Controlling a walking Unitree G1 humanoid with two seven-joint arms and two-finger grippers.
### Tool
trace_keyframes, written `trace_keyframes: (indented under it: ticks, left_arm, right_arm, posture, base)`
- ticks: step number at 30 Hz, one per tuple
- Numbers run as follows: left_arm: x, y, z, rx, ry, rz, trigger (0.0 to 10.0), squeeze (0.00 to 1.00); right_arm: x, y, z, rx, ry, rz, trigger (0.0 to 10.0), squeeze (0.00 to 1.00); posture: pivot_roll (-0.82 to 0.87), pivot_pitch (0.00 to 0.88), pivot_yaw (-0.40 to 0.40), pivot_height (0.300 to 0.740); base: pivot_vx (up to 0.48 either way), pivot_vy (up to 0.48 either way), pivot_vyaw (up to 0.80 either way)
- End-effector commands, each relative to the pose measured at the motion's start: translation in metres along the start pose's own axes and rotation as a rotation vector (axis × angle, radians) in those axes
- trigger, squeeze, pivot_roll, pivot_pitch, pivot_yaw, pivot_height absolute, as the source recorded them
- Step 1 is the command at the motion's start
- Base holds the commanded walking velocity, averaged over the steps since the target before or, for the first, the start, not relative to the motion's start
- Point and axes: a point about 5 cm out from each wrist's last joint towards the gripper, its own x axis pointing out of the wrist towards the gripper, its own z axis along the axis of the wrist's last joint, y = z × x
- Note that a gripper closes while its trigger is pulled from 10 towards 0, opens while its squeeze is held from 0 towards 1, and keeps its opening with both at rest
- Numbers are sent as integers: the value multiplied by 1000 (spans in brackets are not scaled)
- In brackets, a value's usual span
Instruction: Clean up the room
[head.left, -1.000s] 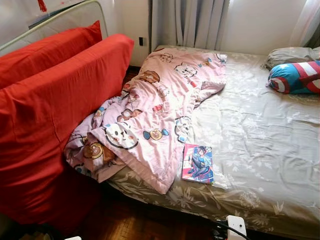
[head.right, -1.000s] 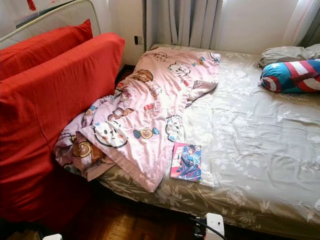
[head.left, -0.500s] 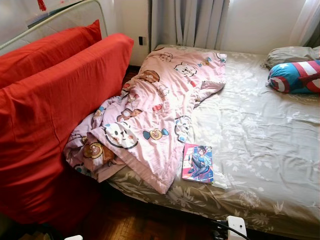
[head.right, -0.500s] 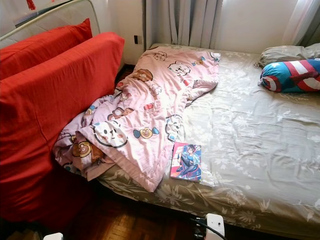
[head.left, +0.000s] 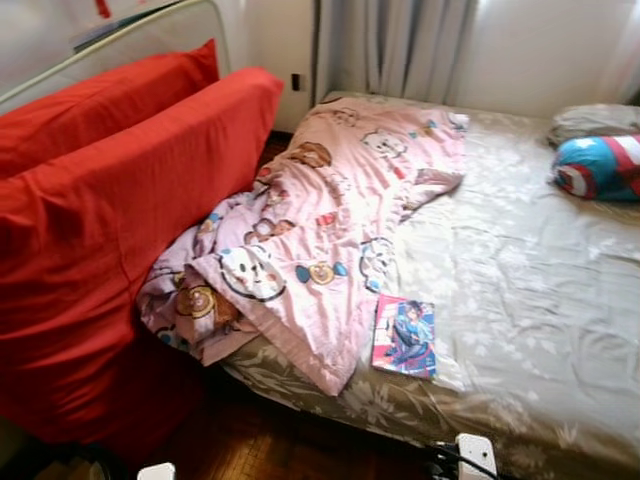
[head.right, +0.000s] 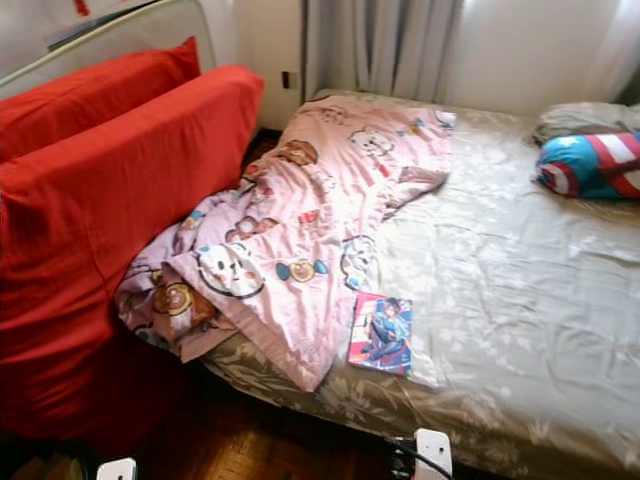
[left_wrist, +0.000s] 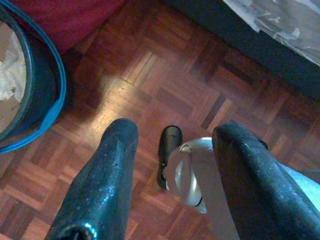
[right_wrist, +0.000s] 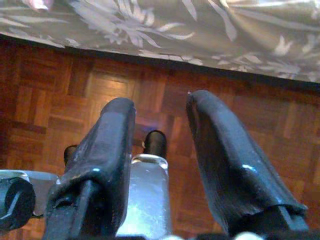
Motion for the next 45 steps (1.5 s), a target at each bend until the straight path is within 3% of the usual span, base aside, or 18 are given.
trace_keyframes:
  ticks: [1, 23, 28, 32, 33, 39, 40, 44, 45]
  left_arm:
    - [-2, 1, -5, 0, 16, 5, 10000, 0]
    - [-1, -2, -1, 7, -18, -8, 10000, 0]
    - [0, -3, 10, 9, -93, -28, 10000, 0]
    - [2, -3, 27, 26, -180, -39, 10000, 0]
    - [3, -3, 45, 22, -270, -51, 10000, 0]
    - [0, -5, 87, 27, -495, -87, 10000, 0]
    - [-6, -8, 100, 38, -585, -95, 10000, 0]
    - [-19, -14, 115, 52, -697, -106, 10000, 0]
    - [-29, -20, 122, 61, -749, -122, 10000, 0]
  right_arm:
    - [-1, -4, -4, 15, 16, -18, 10000, 0]
    - [-1, -4, -3, 17, 13, -15, 10000, 0]
    - [0, -3, 2, 13, -13, -15, 10000, 0]
    - [2, 1, 13, -5, -57, 5, 10000, 0]
    - [4, 4, 23, -11, -100, 19, 10000, 0]
    - [7, 11, 53, -17, -239, 55, 10000, 0]
    - [7, 14, 64, -18, -298, 67, 10000, 0]
    - [5, 16, 83, -4, -407, 76, 10000, 0]
    - [2, 19, 97, -26, -489, 84, 10000, 0]
  posture:
    - [50, 79, -51, 740]
    - [57, 75, -50, 740]
    - [60, 69, -48, 740]
    - [50, 69, -46, 740]
    - [42, 66, -46, 740]
    - [50, 59, -49, 740]
    - [51, 55, -52, 740]
    - [48, 50, -51, 740]
    - [40, 45, -49, 740]
  base:
    - [296, 0, 0]
    - [292, 0, -110]
    - [0, 0, 0]
    - [0, 0, 0]
    - [0, 0, 0]
    - [0, 0, 0]
    - [0, 0, 0]
    - [0, 0, 0]
    - [0, 0, 0]
